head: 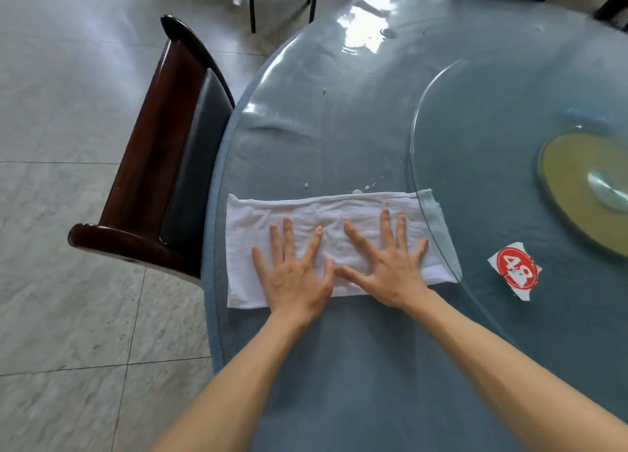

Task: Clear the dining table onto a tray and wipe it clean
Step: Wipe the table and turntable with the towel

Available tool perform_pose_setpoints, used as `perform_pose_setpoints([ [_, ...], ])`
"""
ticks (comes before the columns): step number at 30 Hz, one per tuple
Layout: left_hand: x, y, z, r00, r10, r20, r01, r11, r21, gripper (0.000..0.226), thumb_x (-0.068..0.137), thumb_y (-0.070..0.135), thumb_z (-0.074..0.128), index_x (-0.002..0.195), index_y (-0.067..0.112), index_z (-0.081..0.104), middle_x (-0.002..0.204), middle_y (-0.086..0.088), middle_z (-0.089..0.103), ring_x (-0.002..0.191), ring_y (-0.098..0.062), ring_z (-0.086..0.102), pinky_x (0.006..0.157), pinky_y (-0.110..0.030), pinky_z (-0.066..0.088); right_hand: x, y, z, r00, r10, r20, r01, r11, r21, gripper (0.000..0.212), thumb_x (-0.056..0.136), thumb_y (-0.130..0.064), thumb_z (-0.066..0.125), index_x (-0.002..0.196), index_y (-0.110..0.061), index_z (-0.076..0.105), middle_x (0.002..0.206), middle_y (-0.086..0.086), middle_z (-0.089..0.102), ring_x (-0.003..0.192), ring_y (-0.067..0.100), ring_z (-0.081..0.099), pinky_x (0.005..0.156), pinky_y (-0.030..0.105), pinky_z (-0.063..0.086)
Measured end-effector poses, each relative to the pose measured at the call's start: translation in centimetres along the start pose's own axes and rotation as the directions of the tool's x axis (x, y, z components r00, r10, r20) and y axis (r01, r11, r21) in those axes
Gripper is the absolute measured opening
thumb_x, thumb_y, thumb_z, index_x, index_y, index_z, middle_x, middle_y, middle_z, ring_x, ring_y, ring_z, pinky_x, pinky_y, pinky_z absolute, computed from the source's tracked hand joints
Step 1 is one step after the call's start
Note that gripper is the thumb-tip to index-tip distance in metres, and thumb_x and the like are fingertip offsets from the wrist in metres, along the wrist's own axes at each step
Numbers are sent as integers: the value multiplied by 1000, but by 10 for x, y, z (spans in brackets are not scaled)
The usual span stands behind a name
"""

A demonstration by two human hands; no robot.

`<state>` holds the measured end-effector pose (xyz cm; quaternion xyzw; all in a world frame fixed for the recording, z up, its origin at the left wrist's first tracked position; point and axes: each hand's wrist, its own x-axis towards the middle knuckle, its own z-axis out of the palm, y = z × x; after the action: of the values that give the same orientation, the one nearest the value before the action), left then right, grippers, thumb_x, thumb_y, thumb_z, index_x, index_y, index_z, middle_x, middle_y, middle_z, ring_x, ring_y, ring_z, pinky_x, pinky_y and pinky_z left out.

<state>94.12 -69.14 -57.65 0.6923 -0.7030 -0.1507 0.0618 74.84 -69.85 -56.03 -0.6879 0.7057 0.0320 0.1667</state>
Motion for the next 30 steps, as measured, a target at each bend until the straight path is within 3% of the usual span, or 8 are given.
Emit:
perform_pose_setpoints([
  [3,-10,14,9,993,-113,-39,113,993,17,65,85,85,11,146,68,-4,169,-3,-15,154,-35,-17,112,-72,-12,-7,2,8,997,22,-71,-24,999,-26,82,69,-102,9,145,-74,-7,166,-1,-33,151,36,-32,103,87,-3],
  [11,27,3,7,994,-87,-65,90,995,48,54,93,77,10,145,70,-6,170,0,-13,153,-34,-21,112,-72,-13,20,-4,11,987,38,-153,-44,998,-35,88,69,-104,21,147,-72,-4,170,6,-22,153,45,-20,100,90,-3],
  [19,105,-14,-7,1000,-9,-26,11,996,85,53,93,77,7,144,70,-8,169,1,-15,153,-34,-22,112,-72,-13,85,-21,-2,985,113,-134,-110,994,28,81,69,-105,8,142,-75,-13,168,6,-28,150,44,-30,100,87,-12],
  [30,278,-35,-39,987,156,40,-158,986,48,55,93,76,12,146,69,1,169,2,-14,152,-32,-24,113,-70,-14,230,-60,-31,927,323,-189,-318,946,59,79,65,-107,5,136,-80,-14,171,4,-20,154,42,-21,100,86,-12],
])
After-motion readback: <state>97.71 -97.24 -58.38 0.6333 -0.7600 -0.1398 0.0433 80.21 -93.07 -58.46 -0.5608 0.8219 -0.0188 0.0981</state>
